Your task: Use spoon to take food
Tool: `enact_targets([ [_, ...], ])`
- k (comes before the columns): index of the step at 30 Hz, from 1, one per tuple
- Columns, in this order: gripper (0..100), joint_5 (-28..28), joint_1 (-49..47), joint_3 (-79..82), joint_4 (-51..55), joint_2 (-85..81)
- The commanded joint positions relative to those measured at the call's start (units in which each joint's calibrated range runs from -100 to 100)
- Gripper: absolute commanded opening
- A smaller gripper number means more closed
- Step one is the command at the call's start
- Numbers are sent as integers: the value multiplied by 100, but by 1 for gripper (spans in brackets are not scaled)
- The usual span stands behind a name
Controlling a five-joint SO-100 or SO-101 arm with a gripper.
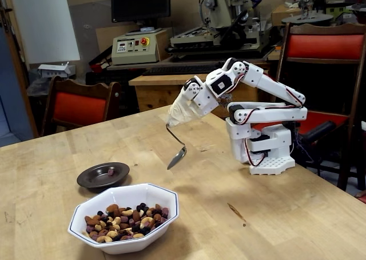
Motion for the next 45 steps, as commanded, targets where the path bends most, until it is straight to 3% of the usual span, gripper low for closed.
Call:
enact_targets([
  [1, 4, 10, -333, -223, 16, 34],
  [13, 5, 15, -444, -542, 474, 42],
  [30, 5, 15, -444, -1958, 2119, 34],
  [45, 4, 15, -444, -2046, 2214, -17],
])
